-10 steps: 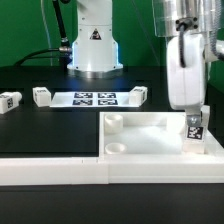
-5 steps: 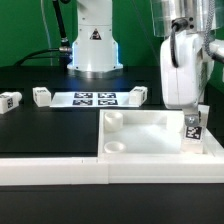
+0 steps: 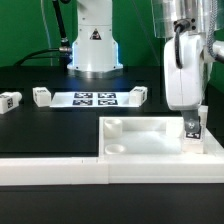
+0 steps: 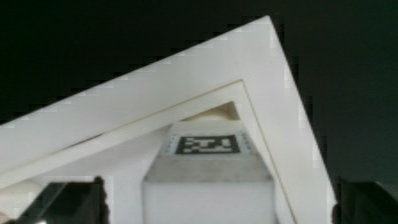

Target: Assemble square table

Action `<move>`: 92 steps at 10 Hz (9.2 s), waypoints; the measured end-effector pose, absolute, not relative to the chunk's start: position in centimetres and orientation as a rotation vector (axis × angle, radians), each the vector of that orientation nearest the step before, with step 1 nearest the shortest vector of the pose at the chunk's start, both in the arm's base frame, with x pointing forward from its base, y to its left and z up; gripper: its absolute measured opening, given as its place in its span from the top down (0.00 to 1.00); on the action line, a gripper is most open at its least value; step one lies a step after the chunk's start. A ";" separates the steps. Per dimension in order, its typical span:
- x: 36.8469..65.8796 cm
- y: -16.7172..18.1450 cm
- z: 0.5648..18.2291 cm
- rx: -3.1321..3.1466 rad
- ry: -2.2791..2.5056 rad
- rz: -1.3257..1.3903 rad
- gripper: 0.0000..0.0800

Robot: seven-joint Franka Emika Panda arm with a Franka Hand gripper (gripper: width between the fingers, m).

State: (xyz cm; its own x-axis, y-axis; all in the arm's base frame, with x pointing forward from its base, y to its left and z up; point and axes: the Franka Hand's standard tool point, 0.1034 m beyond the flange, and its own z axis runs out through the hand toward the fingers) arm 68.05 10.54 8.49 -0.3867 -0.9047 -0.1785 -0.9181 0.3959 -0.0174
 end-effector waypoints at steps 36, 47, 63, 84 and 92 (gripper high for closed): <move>51.5 7.7 9.6 -2.847 0.830 0.344 0.19; 46.2 7.5 8.4 -2.814 0.434 0.881 0.19; 35.4 6.3 0.9 -2.548 0.605 1.181 0.19; 47.7 3.4 9.8 -2.738 0.492 0.760 0.64; 58.0 -0.7 14.5 -2.982 0.294 -0.069 0.64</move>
Offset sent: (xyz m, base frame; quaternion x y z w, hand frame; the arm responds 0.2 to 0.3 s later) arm 0.0000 0.0000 0.0000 0.0000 0.0000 0.0000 1.0000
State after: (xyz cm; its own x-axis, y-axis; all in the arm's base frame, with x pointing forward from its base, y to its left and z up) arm 58.04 -0.67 14.53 0.9798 -0.1972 0.0315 -0.1906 -0.9704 -0.1480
